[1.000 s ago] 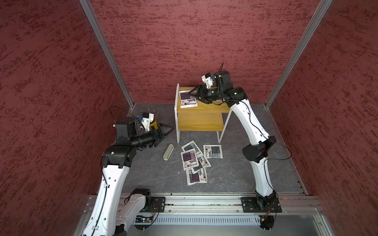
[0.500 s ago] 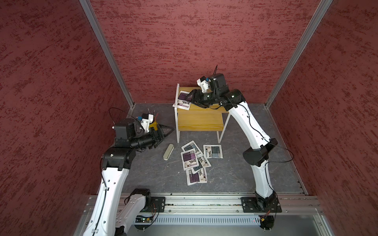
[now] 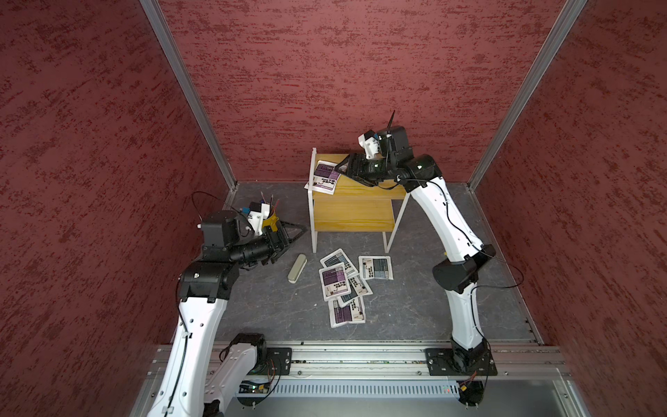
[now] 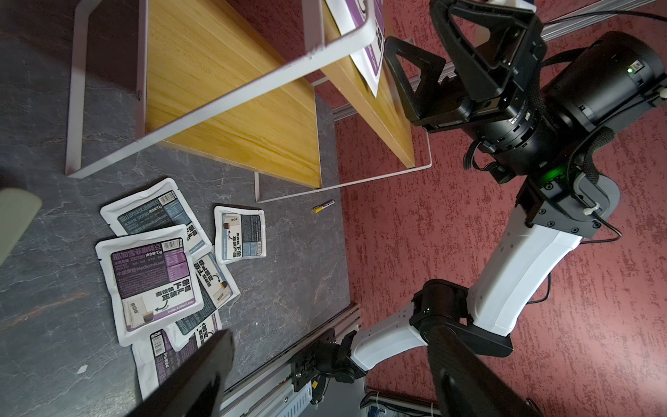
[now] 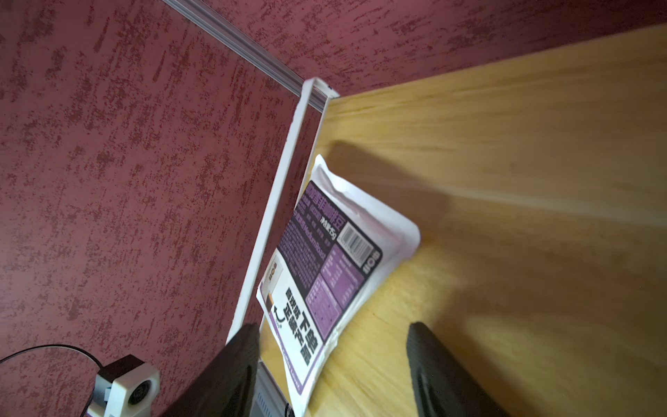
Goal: Place the bagged coffee beans on the shelf by color
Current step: Place the bagged coffee beans on the shelf.
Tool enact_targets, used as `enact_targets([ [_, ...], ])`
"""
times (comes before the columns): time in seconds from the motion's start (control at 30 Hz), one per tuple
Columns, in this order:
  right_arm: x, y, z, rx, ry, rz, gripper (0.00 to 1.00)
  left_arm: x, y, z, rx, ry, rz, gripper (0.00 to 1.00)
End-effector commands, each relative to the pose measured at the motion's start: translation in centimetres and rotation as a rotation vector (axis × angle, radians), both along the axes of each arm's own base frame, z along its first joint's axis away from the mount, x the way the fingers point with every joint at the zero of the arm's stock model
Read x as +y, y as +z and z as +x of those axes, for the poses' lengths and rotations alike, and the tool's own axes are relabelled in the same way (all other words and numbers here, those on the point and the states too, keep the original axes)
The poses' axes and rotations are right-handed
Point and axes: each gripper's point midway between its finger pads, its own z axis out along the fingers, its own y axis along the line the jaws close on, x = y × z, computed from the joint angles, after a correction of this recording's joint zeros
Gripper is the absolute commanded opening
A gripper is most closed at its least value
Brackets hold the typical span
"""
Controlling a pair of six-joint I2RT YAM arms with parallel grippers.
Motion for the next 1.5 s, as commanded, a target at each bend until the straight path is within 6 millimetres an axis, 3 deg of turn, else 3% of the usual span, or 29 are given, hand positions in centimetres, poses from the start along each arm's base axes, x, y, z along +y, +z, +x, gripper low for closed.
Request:
enact_targets([
  [0.0,0.7,0.0,1.9,-0.031,0.007,0.055,0.68,0.4,-0.3,0.1,-0.001,0.015,0.022,0.88],
  [0.33,1.5,0.8,4.5,-0.055,0.004,0.171,0.68,0.6,-0.6,0.4,0.012,0.019,0.036,0.89],
  [0.47,0.1,2.9,4.7,-0.130,-0.036,0.157,0.68,0.8,-0.6,0.4,0.012,0.026,0.042,0.90],
  [0.5,-0.4,3.9,4.4,-0.159,-0.044,0.150,0.68,0.8,-0.6,0.4,0.010,0.029,0.044,0.92],
  [0.53,-0.7,4.6,4.1,-0.179,-0.051,0.145,0.68,0.9,-0.6,0.5,0.008,0.032,0.044,1.00],
  [0.63,-1.8,7.5,2.2,-0.244,-0.050,0.140,0.68,1.0,-0.5,0.5,-0.009,0.039,0.045,1.00],
  [0.73,-2.7,10.4,-1.3,-0.293,-0.018,0.123,0.68,0.9,-0.7,0.5,-0.024,0.041,0.027,1.00],
  [0.87,-2.6,10.5,-7.4,-0.275,0.083,0.042,0.69,0.6,-1.4,-0.5,-0.033,0.026,0.023,1.00],
  [1.0,-2.7,6.0,-13.4,-0.158,0.176,-0.081,0.69,-0.2,-4.2,-2.3,0.022,-0.021,0.055,1.00],
  [1.17,-5.1,-0.1,-19.8,0.007,0.153,-0.036,0.68,-2.4,-9.3,-4.4,0.101,-0.112,0.143,1.00],
  [1.3,-6.7,-6.5,-23.3,0.144,0.118,0.022,0.67,-3.4,-13.2,-5.3,0.177,-0.152,0.226,1.00],
  [1.47,-6.3,-14.2,-25.7,0.254,0.127,-0.036,0.66,-3.8,-16.0,-4.7,0.255,-0.119,0.185,1.00],
])
